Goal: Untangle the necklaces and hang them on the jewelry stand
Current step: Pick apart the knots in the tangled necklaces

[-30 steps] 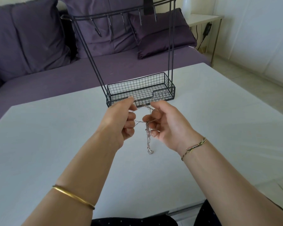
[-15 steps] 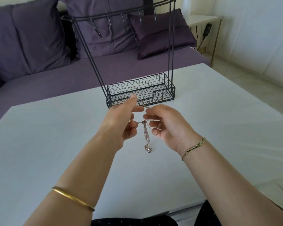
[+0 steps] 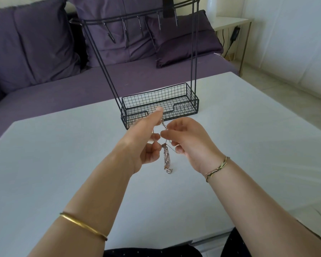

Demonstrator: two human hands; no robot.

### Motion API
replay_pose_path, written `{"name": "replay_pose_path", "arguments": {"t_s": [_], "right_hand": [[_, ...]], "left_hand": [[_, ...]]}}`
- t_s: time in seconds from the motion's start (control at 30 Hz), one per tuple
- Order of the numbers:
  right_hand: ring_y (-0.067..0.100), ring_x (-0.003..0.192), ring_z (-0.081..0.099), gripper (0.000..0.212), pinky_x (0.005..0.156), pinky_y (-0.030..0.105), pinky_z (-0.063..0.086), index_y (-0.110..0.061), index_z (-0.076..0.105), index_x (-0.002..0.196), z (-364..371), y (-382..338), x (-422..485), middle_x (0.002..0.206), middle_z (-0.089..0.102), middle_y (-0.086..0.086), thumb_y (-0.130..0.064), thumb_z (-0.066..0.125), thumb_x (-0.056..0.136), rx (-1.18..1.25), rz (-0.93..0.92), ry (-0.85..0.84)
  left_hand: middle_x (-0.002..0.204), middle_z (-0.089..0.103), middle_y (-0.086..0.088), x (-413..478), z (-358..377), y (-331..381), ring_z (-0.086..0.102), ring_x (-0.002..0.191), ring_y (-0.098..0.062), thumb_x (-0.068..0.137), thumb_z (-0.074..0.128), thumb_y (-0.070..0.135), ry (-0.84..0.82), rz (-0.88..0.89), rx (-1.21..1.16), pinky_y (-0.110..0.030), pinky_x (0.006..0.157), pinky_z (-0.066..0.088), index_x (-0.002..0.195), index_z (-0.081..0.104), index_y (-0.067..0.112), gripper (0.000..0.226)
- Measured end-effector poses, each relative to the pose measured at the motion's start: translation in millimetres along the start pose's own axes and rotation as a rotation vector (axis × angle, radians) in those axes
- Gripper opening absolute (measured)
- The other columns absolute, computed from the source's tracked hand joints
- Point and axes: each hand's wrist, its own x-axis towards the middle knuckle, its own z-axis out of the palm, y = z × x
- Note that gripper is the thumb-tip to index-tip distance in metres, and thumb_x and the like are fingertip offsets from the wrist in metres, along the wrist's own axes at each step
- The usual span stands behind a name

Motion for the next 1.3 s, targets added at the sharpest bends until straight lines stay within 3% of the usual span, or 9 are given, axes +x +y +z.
{"name": "replay_pose_path", "arguments": {"t_s": [0.13, 0.33, 0.53, 0.7, 0.8, 0.87, 1.1, 1.2, 1.3], "right_hand": [[0.012, 0.062, 0.054, 0.013, 0.058, 0.029, 0.048, -0.013, 0.060, 0.074, 1.3, 3.1, -1.2, 0.068, 0.057, -0.005, -0.002, 0.064, 0.077, -0.193, -0.171, 0.084], [0.016, 0.071, 0.058, 0.015, 0.072, 0.035, 0.053, -0.012, 0.062, 0.076, 2.7, 4.1, -0.9, 0.073, 0.060, -0.004, 0.002, 0.057, 0.076, -0.255, -0.195, 0.093], [0.009, 0.062, 0.051, 0.017, 0.058, 0.020, 0.041, -0.013, 0.060, 0.078, 0.2, 6.8, 1.4, 0.069, 0.056, -0.006, 0.003, 0.053, 0.078, -0.260, -0.144, 0.054], [0.019, 0.078, 0.059, 0.016, 0.067, 0.029, 0.048, -0.017, 0.057, 0.080, 1.1, 9.9, 4.9, 0.079, 0.059, 0.000, -0.001, 0.054, 0.081, -0.214, -0.123, 0.082], [0.015, 0.071, 0.056, 0.019, 0.059, 0.022, 0.043, -0.017, 0.058, 0.090, 2.7, 9.0, 2.6, 0.081, 0.058, 0.001, -0.001, 0.053, 0.082, -0.322, -0.221, 0.098], [0.012, 0.071, 0.054, 0.024, 0.060, 0.021, 0.043, -0.019, 0.060, 0.085, 3.9, 5.9, -0.2, 0.082, 0.058, -0.001, 0.003, 0.051, 0.079, -0.382, -0.279, 0.060], [0.017, 0.071, 0.054, 0.027, 0.070, 0.031, 0.049, -0.015, 0.055, 0.065, -0.7, -3.4, -3.0, 0.073, 0.058, 0.003, 0.009, 0.051, 0.077, -0.060, -0.113, -0.005], [0.020, 0.077, 0.057, 0.027, 0.075, 0.033, 0.050, -0.013, 0.052, 0.063, -3.4, -6.4, -1.3, 0.074, 0.060, 0.007, 0.010, 0.049, 0.077, 0.180, 0.010, -0.005], [0.023, 0.074, 0.059, 0.029, 0.079, 0.035, 0.050, -0.010, 0.047, 0.061, -6.2, -9.5, -0.4, 0.060, 0.055, 0.003, 0.013, 0.042, 0.077, 0.372, 0.027, 0.006]], "left_hand": [[0.079, 0.050, -0.004, -1.7, 1.4, 0.0, 0.041, 0.043, -0.010, 0.083, 0.058, 0.059, -0.039, -0.020, -0.007, -0.017, 0.038, 0.040, 0.107, 0.056, 0.020, 0.046], [0.082, 0.052, -0.006, -3.4, 3.0, -0.7, 0.045, 0.041, -0.011, 0.084, 0.057, 0.058, -0.100, -0.029, 0.024, -0.018, 0.039, 0.043, 0.100, 0.056, 0.025, 0.036], [0.082, 0.055, -0.008, -4.9, 4.1, -0.2, 0.050, 0.042, -0.012, 0.083, 0.059, 0.058, -0.137, -0.033, 0.042, -0.020, 0.041, 0.046, 0.101, 0.055, 0.028, 0.036], [0.080, 0.053, -0.007, -3.3, 0.9, -0.3, 0.051, 0.042, -0.014, 0.081, 0.060, 0.058, -0.105, -0.043, 0.000, -0.020, 0.041, 0.046, 0.098, 0.054, 0.030, 0.033], [0.079, 0.050, -0.007, -1.7, 1.8, -1.2, 0.053, 0.042, -0.014, 0.079, 0.064, 0.056, -0.083, -0.058, -0.051, -0.020, 0.042, 0.047, 0.105, 0.053, 0.027, 0.040], [0.081, 0.050, -0.008, -0.6, 2.7, -1.3, 0.052, 0.043, -0.015, 0.078, 0.066, 0.055, -0.083, -0.061, -0.062, -0.020, 0.043, 0.047, 0.110, 0.054, 0.025, 0.046], [0.075, 0.048, -0.007, 1.3, -1.8, -1.6, 0.050, 0.043, -0.015, 0.071, 0.069, 0.060, -0.099, -0.062, -0.074, -0.022, 0.042, 0.047, 0.124, 0.046, 0.029, 0.066], [0.075, 0.048, -0.007, 1.9, -5.2, -1.4, 0.051, 0.042, -0.016, 0.070, 0.069, 0.061, -0.069, -0.077, -0.097, -0.021, 0.042, 0.047, 0.117, 0.049, 0.027, 0.061], [0.077, 0.048, -0.006, 4.6, -7.8, -2.7, 0.050, 0.043, -0.014, 0.072, 0.069, 0.060, -0.012, -0.100, -0.067, -0.020, 0.042, 0.047, 0.110, 0.051, 0.027, 0.054]]}}
